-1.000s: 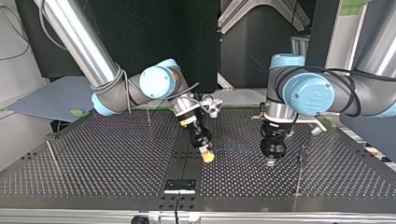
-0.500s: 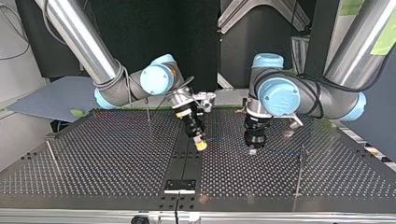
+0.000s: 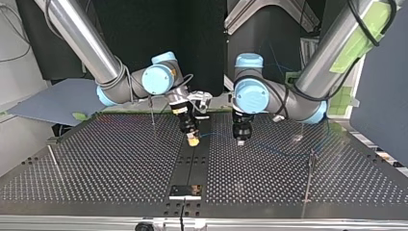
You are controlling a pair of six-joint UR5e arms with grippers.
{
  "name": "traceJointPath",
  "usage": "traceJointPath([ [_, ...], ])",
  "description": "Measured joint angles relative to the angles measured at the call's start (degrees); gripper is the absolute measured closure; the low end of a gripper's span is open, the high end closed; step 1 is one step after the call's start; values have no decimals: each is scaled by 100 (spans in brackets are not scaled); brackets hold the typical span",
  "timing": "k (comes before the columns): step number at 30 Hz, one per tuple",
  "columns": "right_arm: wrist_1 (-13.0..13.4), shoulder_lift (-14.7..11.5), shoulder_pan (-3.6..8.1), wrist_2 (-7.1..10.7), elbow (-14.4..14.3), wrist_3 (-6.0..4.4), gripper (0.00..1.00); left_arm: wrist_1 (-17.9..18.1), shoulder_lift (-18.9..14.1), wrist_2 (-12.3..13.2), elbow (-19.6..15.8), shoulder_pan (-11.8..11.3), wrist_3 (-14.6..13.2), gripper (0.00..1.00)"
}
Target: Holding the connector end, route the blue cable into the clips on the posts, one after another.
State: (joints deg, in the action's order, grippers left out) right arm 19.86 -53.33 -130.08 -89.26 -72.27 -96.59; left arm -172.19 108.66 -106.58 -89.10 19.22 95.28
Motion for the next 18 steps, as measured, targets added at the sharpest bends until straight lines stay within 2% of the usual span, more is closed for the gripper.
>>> traceJointPath([
  [5,0,7,75,-133,-284,91,100,261,128,-282,0,282,107,100],
  [11,10,15,144,-272,-620,196,100,387,159,-577,-33,605,89,100],
  [18,16,26,213,-381,-920,299,100,589,184,-645,-294,802,36,100],
])
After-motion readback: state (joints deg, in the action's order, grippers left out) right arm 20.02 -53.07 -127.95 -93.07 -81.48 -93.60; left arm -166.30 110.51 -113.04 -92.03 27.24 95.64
